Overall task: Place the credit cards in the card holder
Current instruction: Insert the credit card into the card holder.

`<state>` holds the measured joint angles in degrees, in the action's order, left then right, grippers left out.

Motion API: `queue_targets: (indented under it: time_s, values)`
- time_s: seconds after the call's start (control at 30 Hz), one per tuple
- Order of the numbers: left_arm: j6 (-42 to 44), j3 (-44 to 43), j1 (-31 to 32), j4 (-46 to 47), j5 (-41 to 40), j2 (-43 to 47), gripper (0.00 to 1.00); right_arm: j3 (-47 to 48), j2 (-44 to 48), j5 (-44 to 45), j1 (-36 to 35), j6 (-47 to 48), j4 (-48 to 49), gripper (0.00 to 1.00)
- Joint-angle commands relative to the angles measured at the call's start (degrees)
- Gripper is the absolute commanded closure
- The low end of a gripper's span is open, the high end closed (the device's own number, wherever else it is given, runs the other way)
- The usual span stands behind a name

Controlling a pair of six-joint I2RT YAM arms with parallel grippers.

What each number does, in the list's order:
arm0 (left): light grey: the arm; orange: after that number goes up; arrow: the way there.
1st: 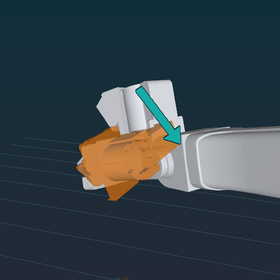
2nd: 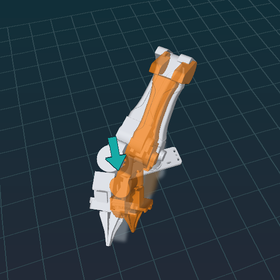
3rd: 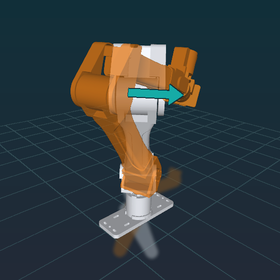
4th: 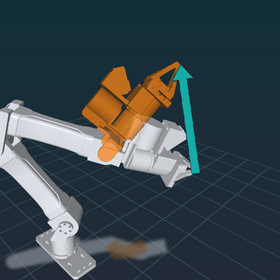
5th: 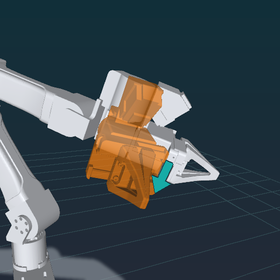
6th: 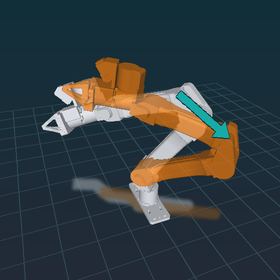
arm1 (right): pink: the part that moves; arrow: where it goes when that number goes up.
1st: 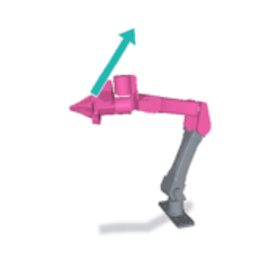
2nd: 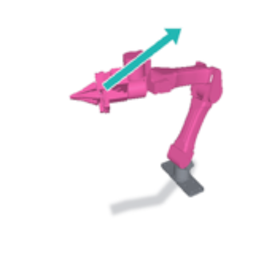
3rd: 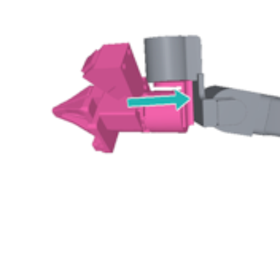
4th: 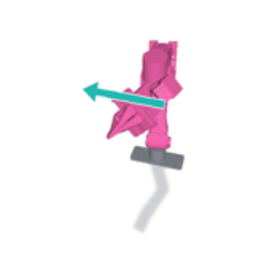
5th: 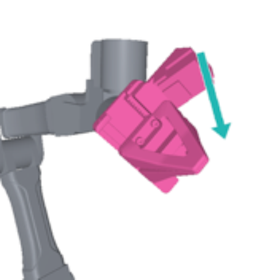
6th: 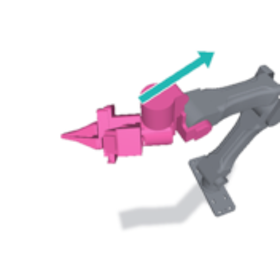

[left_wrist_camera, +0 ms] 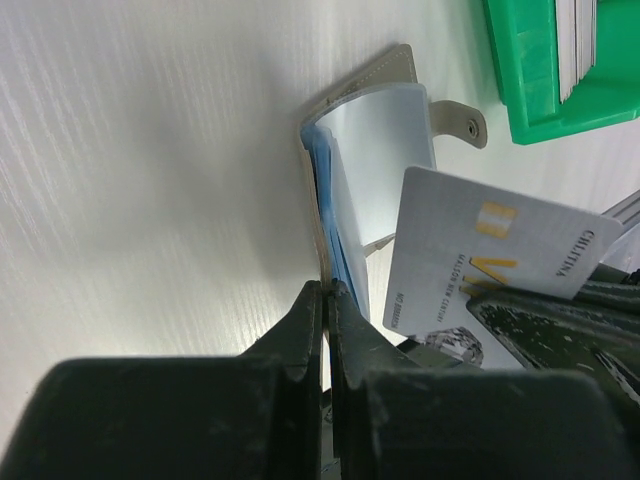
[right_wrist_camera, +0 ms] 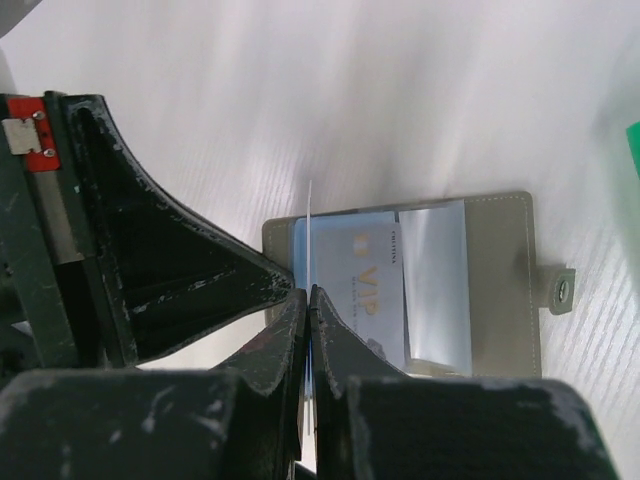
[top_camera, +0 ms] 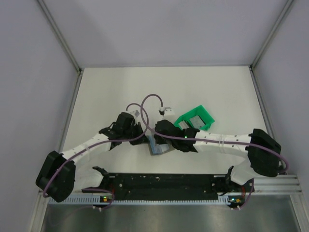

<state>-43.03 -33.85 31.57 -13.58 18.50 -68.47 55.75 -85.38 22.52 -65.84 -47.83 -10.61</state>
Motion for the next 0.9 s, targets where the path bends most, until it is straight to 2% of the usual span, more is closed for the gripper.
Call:
queue_targets:
  time_s: [0.0,0.87]
  values:
    - [-1.4,1.0,-0.2,3.2,0.1,2.0,1.0,0.9,-1.3,3.8,-0.7,-1.0,2.3,1.0]
    - [-2.8,1.2,-0.2,3.7,-0.4,2.4,1.0,1.0,-2.8,2.9,-1.3,0.0,4.1,1.0]
